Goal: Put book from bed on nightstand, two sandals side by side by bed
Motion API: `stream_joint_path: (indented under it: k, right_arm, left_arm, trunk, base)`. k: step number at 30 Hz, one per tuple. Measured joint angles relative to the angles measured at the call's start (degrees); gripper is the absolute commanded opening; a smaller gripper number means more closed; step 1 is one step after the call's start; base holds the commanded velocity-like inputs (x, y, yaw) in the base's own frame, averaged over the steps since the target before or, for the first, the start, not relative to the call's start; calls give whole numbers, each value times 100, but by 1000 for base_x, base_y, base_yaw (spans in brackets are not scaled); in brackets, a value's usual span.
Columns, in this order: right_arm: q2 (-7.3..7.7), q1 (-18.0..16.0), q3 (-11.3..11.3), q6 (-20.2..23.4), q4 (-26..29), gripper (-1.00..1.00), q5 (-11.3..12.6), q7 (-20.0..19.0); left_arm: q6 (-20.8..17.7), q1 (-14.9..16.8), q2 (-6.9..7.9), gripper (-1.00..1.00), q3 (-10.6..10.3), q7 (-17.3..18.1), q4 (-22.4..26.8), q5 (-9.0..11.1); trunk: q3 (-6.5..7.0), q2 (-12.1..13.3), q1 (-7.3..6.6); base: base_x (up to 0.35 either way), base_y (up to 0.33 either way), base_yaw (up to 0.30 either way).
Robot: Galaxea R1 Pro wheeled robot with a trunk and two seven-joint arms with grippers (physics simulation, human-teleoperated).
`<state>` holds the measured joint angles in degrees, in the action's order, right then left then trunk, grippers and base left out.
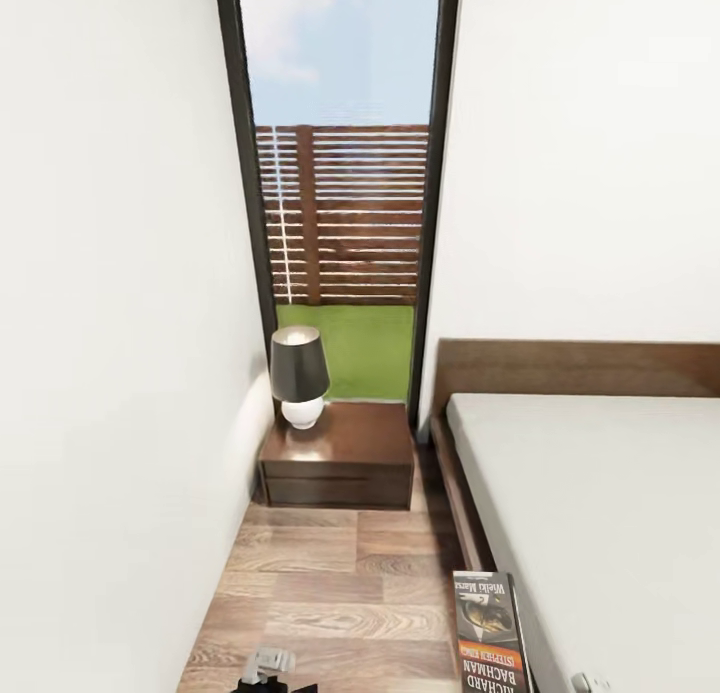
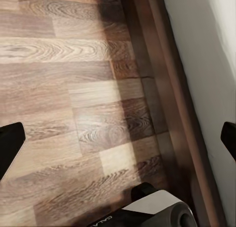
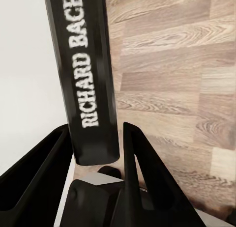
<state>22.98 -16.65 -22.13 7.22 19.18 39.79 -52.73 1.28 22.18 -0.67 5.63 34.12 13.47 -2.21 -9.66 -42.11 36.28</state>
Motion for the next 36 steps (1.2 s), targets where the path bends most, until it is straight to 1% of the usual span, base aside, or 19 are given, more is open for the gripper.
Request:
stream_joint_path:
  k: [36]
  right_arm:
    - [0, 0, -4, 0, 0, -100, -1, 0]
  left_arm:
    - [0, 0, 0, 100, 1, 0, 1, 0]
  trunk:
    - [0, 0, 0]
  base:
    - [333, 0, 0]
